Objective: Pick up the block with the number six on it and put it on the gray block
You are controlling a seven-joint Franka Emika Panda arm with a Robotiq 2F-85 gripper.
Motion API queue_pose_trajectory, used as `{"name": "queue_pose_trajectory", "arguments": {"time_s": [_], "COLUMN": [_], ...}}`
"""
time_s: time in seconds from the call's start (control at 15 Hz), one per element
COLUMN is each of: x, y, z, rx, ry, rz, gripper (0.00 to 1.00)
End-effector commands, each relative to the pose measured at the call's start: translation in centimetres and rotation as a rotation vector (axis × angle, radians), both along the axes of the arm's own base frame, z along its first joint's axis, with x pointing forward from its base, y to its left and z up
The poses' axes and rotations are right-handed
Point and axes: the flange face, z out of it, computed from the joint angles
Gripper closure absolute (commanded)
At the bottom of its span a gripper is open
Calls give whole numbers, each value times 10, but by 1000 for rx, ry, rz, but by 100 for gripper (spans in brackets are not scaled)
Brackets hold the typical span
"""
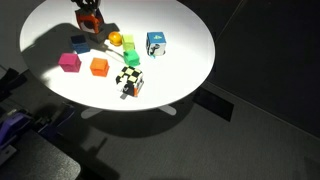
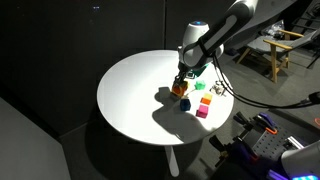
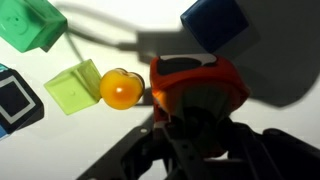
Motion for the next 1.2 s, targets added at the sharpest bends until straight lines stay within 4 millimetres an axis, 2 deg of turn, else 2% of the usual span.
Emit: {"name": "queue_pose_trajectory", "arguments": {"time_s": [0.0,0.47,1.13], "x": [13,25,31], "y": [3,9,17], "z": [-2,-9,-24], "rx": [-2,17,46], "ry": [-3,-8,1], "rz": [-35,-65,-69], "gripper": [87,87,87]}}
